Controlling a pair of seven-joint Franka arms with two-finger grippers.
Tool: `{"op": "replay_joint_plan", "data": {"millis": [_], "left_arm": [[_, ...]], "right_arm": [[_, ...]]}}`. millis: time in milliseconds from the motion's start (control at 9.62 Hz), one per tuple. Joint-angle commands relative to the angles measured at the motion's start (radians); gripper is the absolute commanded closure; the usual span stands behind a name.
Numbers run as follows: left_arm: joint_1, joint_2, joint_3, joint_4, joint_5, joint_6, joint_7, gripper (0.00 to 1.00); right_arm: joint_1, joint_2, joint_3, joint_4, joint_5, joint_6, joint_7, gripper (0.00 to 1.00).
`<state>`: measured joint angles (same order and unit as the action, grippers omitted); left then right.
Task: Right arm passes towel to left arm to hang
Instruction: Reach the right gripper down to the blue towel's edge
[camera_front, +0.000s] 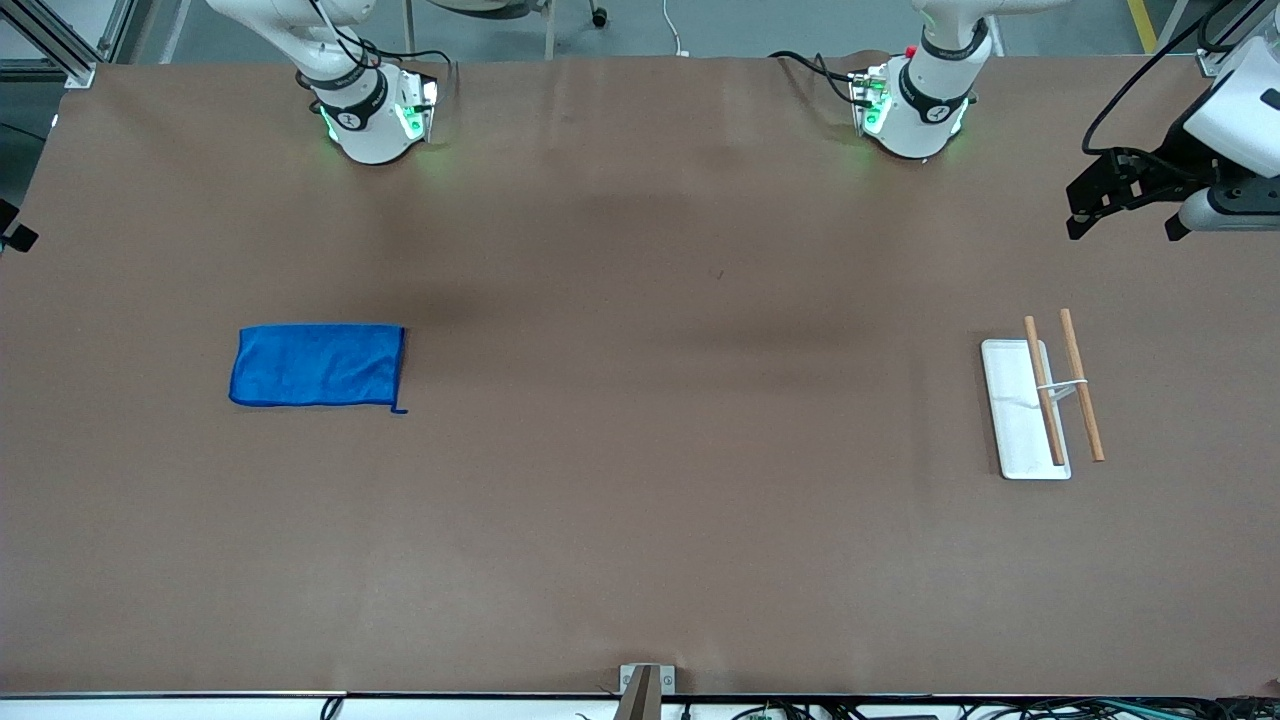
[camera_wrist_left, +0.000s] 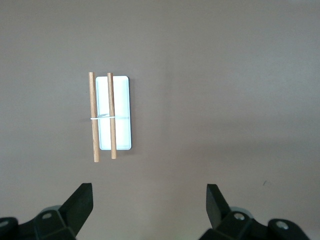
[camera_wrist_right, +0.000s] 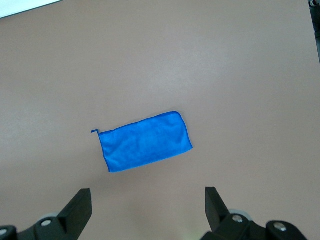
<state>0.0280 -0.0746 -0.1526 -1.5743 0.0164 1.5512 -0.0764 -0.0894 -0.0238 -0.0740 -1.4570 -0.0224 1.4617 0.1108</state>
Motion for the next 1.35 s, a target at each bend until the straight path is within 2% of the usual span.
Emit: {"op": "replay_joint_plan", "data": {"millis": [0,104,208,416,727,935,1247], "left_arm": [[0.004,0.030,-0.004,-0.003,-0.003,0.001,0.010,0.00],[0.004,0.030,-0.004,-0.004,-0.004,0.003,0.012,0.00],[0.006,0.030,-0.004,-0.004,-0.004,0.003,0.012,0.00],[0.004,0.032,-0.004,-0.003,-0.003,0.003,0.012,0.00],[0.003,0.038,-0.005,-0.003,-0.004,0.003,0.015,0.00],[0.003,0.038,-0.005,-0.001,-0.016,0.003,0.018,0.00],[0.004,0.061,0.004,0.026,-0.062,0.004,0.015,0.00]], "right_arm": [[0.022,0.002,0.003,-0.014,-0.010,-0.017,-0.002,0.00],[0.020,0.008,0.005,-0.078,-0.001,-0.004,-0.006,0.00],[0.023,0.010,0.006,-0.174,-0.001,0.075,-0.009,0.00],[0.033,0.010,0.008,-0.409,-0.001,0.324,-0.072,0.00],[0.036,0.076,0.008,-0.680,-0.001,0.686,-0.110,0.00],[0.033,0.132,0.008,-0.810,-0.001,0.895,-0.123,0.00],[0.033,0.249,0.008,-0.894,-0.001,1.115,-0.125,0.01]]}}
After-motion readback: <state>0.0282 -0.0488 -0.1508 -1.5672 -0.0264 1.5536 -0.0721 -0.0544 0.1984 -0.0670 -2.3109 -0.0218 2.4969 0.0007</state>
